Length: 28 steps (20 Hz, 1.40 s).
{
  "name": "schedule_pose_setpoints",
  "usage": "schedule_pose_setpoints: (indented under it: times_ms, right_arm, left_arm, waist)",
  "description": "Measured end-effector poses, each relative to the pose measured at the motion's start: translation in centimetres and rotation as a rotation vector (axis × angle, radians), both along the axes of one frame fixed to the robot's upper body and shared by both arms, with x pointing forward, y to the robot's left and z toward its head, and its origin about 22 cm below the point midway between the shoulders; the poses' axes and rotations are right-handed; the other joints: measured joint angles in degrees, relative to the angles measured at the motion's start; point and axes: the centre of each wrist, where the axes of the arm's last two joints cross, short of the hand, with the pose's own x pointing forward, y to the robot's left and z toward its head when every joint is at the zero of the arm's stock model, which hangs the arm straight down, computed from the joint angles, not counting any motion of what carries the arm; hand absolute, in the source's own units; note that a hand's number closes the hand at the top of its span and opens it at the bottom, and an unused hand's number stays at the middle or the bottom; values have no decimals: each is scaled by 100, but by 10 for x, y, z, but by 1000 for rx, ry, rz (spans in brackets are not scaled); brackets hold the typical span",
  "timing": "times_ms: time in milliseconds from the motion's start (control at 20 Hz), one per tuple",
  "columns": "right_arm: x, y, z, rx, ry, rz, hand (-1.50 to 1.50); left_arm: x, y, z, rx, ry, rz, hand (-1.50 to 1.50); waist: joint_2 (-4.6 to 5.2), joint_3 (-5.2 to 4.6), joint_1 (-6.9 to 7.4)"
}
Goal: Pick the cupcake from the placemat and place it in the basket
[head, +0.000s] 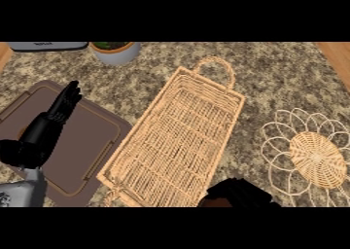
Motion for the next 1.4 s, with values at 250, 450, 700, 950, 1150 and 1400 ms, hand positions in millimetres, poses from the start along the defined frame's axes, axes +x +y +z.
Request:
schedule_pose_setpoints:
  times_ms: [250,450,700,950,1150,1400]
  right_arm:
    - [-1,3,9,-46,-47,-135,150]
    - [0,7,21,-12,-86,-237,150]
    - [8,19,47,95,-130,-349,150]
    - [22,34,69,109,-163,-406,150]
    - [44,46,80,83,-172,-421,150]
    - [72,61,92,51,-170,-419,150]
  left_arm:
    - [1,-8,0,-4,-2,-24,0]
    - [1,-12,1,-3,-11,-43,0]
    - [4,-17,4,-9,-26,-62,0]
    - [8,-24,8,-5,-27,-79,0]
    - [9,-29,6,-9,-20,-91,0]
    - [13,-22,8,-14,-27,-91,0]
  waist:
    - [60,5,122]
    - [90,10,242]
    - [134,14,352]
    - [146,25,435]
    - [159,37,499]
    - [160,50,493]
